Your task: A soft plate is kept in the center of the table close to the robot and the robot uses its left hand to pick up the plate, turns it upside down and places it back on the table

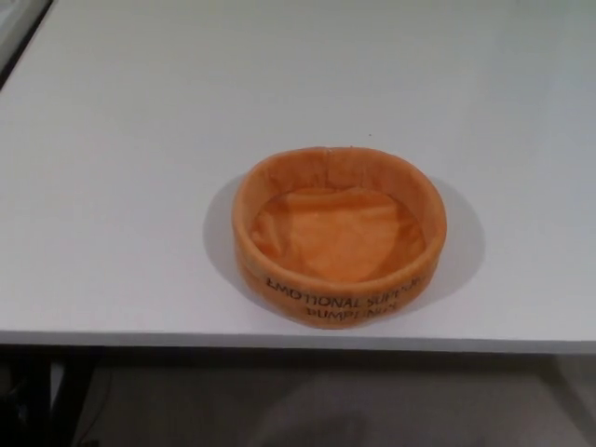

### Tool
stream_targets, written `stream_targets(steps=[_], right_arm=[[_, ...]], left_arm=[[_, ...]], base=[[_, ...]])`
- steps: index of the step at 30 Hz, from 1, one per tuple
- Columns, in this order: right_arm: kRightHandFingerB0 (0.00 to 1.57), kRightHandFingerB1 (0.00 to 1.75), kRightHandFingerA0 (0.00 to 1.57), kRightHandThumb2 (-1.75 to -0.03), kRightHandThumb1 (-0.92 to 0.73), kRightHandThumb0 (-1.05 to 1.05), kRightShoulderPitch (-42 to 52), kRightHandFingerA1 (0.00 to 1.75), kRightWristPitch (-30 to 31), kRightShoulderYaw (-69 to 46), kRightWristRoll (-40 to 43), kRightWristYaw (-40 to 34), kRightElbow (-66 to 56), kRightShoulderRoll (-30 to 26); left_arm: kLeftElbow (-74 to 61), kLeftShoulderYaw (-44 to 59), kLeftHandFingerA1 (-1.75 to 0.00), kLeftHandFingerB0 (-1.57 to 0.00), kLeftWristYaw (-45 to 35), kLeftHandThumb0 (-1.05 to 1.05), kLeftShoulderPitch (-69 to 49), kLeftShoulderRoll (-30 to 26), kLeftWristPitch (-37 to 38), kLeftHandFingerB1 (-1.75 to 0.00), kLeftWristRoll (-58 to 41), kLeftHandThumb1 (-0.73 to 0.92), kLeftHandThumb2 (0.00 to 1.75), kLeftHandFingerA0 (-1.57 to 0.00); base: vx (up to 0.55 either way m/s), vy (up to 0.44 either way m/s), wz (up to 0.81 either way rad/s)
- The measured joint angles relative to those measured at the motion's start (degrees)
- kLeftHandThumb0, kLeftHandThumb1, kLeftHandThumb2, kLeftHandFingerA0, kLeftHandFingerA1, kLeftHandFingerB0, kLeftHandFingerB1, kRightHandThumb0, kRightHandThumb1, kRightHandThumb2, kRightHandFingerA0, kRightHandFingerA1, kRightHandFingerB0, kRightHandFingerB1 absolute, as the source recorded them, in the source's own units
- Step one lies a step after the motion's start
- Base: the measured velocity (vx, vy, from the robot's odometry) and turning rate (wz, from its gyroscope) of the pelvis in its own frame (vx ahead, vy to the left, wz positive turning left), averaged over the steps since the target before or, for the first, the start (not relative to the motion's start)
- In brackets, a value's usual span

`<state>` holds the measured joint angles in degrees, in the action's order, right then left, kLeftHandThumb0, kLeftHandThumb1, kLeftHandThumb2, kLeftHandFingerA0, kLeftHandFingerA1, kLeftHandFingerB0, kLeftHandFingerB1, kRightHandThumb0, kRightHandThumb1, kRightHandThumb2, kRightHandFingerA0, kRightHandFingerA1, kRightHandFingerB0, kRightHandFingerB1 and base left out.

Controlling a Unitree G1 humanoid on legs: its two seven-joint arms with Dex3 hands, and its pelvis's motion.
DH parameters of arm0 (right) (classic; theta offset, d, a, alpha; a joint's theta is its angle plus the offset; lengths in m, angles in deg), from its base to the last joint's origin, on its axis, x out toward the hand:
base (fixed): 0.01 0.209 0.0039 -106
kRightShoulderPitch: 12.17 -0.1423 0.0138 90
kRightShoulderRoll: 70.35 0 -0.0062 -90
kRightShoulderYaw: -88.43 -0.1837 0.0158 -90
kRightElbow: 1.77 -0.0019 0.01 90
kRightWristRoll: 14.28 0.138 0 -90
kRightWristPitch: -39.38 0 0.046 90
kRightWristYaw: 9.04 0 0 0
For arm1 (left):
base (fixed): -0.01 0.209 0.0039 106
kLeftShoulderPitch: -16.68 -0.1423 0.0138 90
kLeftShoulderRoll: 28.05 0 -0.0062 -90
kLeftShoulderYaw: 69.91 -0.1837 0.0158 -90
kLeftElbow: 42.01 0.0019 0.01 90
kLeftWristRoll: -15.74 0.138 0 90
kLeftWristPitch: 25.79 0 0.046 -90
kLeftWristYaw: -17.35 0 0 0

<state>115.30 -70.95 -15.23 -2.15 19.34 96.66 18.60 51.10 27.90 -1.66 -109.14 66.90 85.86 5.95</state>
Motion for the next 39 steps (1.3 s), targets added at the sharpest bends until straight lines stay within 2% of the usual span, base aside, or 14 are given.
stream_targets(steps=[7,14,19,20,24,25,26,27,28,34,35,39], right_arm=[[0.22,0.29,0.26,-0.69,-0.91,-0.77,-0.27,0.37,-0.18,-0.15,0.37,0.6,0.01,0.02],[0.23,0.3,0.27,-0.68,-0.9,-0.78,-0.96,0.39,-0.32,-0.14,0.38,0.83,0.03,0.02],[0.22,0.31,0.27,-0.68,-0.9,-0.78,-1.19,0.4,-0.32,-0.14,0.4,0.89,0.04,0.03],[0.22,0.31,0.27,-0.68,-0.9,-0.78,-1.22,0.4,-0.33,-0.11,0.39,0.89,0.03,0.04],[0.22,0.3,0.27,-0.68,-0.9,-0.78,-1.14,0.39,-0.34,-0.1,0.39,0.89,0.02,0.11],[0.23,0.31,0.27,-0.68,-0.9,-0.78,-1.17,0.4,-0.34,-0.08,0.39,0.89,0.02,0.12],[0.22,0.32,0.27,-0.68,-0.9,-0.78,-1.19,0.41,-0.34,-0.05,0.39,0.88,0.02,0.2],[0.22,0.32,0.27,-0.68,-0.9,-0.78,-1.16,0.41,-0.34,-0.05,0.39,0.88,0.02,0.31],[0.23,0.32,0.27,-0.68,-0.9,-0.78,-1.17,0.41,-0.34,-0.04,0.39,0.88,0.03,0.36],[0.23,0.31,0.27,-0.68,-0.9,-0.78,-1.3,0.41,-0.34,-0.05,0.41,0.91,0.05,0.54],[0.23,0.31,0.27,-0.68,-0.9,-0.78,-1.3,0.41,-0.34,-0.05,0.41,0.91,0.05,0.54],[0.23,0.31,0.27,-0.68,-0.9,-0.78,-1.33,0.41,-0.35,-0.05,0.41,0.94,0.06,0.56]], left_arm=[[-3.38,1.67,-0.39,-0.16,-0.03,-0.89,-0.77,0.74,0.12,-0.29,-1.15,0.92,0.72,-0.18],[-12.55,4.91,-0.37,-0.17,0.16,-0.88,-1.89,1.66,0.11,-0.29,-3.36,0.92,0.76,-0.21],[-20.55,7.58,-0.45,-0.16,0.96,-0.98,0.04,1.8,-0.17,-0.34,-4.61,0.89,0.75,-0.21],[-23.09,8.5,-0.55,-0.11,1.52,-0.89,1.38,1.76,-0.44,-0.46,-4.74,0.74,1.16,-0.19],[-28.44,10.83,-0.56,-0.13,3.5,-0.87,8.05,0.79,-2.24,-0.5,-4.67,0.75,1.17,-0.19],[-28.84,11.06,-0.52,-0.15,3.74,-0.91,8.86,0.59,-2.44,-0.42,-4.65,0.92,0.78,-0.2],[-29.89,11.72,-0.57,-0.18,4.52,-1.01,12.94,-0.53,-3.21,-0.49,-4.44,0.76,0.98,-0.23],[-30.21,12.01,-0.57,-0.18,5.04,-1.01,16.27,-1.4,-3.87,-0.49,-4.17,0.76,0.98,-0.23],[-30.27,12.05,-0.55,-0.2,5.21,-0.96,17.53,-1.8,-4.11,-0.44,-4.05,0.92,0.74,-0.25],[-30.14,11.05,-0.52,-0.23,7.11,-0.97,33.86,-6.16,-7.82,-0.37,-1.25,0.91,0.7,-0.27],[-29.82,10.65,-0.47,-0.26,7.36,-0.97,35.84,-6.59,-8.32,-0.33,-0.61,0.92,0.7,-0.3],[-28.03,6.72,-0.45,-0.28,8.73,-1.0,44.92,-7.17,-10.82,-0.32,3.19,0.92,0.7,-0.3]], base=[[0.0,0.0,0.0],[0.0,0.0,0.0],[0.0,0.0,0.0],[0.0,0.0,0.0],[0.0,0.0,0.0],[0.0,0.0,0.0],[0.0,0.0,0.0],[0.0,0.0,0.0],[0.0,0.0,0.0],[0.0,0.0,0.0],[0.0,0.0,0.0],[0.0,0.0,0.0]])
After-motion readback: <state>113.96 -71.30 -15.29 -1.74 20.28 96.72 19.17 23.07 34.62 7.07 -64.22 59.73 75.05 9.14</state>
